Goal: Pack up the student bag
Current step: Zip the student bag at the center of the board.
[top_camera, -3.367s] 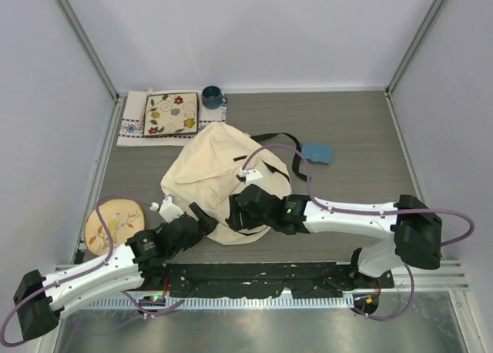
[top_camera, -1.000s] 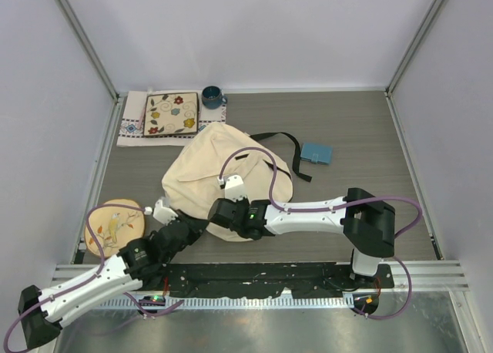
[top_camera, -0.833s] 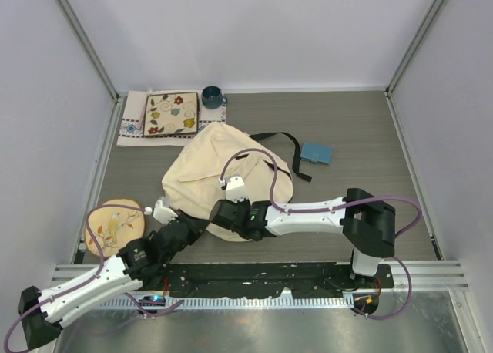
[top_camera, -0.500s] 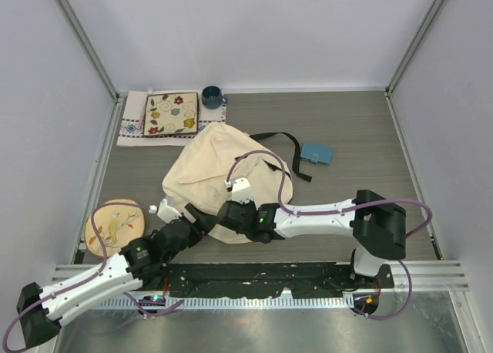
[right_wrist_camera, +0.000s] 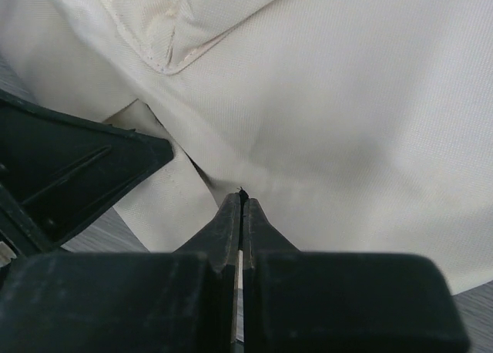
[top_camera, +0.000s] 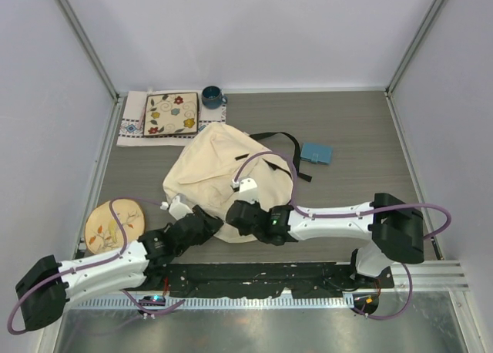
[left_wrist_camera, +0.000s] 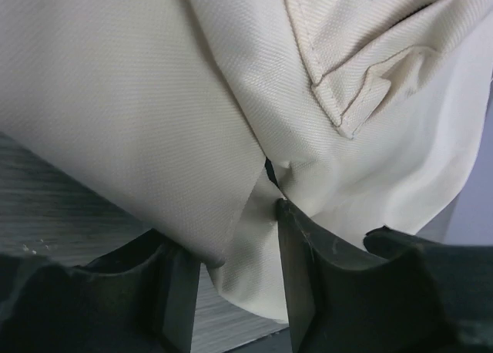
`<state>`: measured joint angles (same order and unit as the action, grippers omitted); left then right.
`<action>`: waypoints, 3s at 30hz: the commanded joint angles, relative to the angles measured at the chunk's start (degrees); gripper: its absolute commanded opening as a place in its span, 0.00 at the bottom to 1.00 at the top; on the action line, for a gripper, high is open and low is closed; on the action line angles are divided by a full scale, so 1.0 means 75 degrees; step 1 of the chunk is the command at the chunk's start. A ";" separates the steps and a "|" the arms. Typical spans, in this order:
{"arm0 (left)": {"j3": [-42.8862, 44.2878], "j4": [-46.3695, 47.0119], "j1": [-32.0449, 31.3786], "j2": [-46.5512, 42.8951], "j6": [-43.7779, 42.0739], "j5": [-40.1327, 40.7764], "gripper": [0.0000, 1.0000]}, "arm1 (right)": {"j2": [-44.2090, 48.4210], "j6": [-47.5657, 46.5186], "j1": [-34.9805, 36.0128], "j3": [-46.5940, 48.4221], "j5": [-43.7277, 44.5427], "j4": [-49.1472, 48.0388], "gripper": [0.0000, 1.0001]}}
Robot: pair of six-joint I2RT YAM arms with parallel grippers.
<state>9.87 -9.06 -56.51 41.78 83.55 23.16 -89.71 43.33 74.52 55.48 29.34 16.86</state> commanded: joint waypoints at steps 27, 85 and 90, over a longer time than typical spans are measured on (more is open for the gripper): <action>0.0020 -0.3164 0.0175 -0.2571 0.0052 0.1202 0.00 | 0.1742 0.0621 0.0025 -0.1397 0.0623 -0.0163 0.01; 0.2142 -0.2146 -0.0361 -0.1024 -0.0173 -0.1963 0.92 | 0.2411 0.0539 0.0025 -0.1785 0.0599 -0.0784 0.01; 0.2059 -0.1781 -0.0984 -0.0555 0.0987 -0.1660 0.92 | 0.2423 0.0574 0.0025 -0.1750 0.0775 -0.0678 0.01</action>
<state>24.71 -30.48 -61.21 35.94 80.27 8.82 -72.69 46.81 74.83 39.97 30.41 12.34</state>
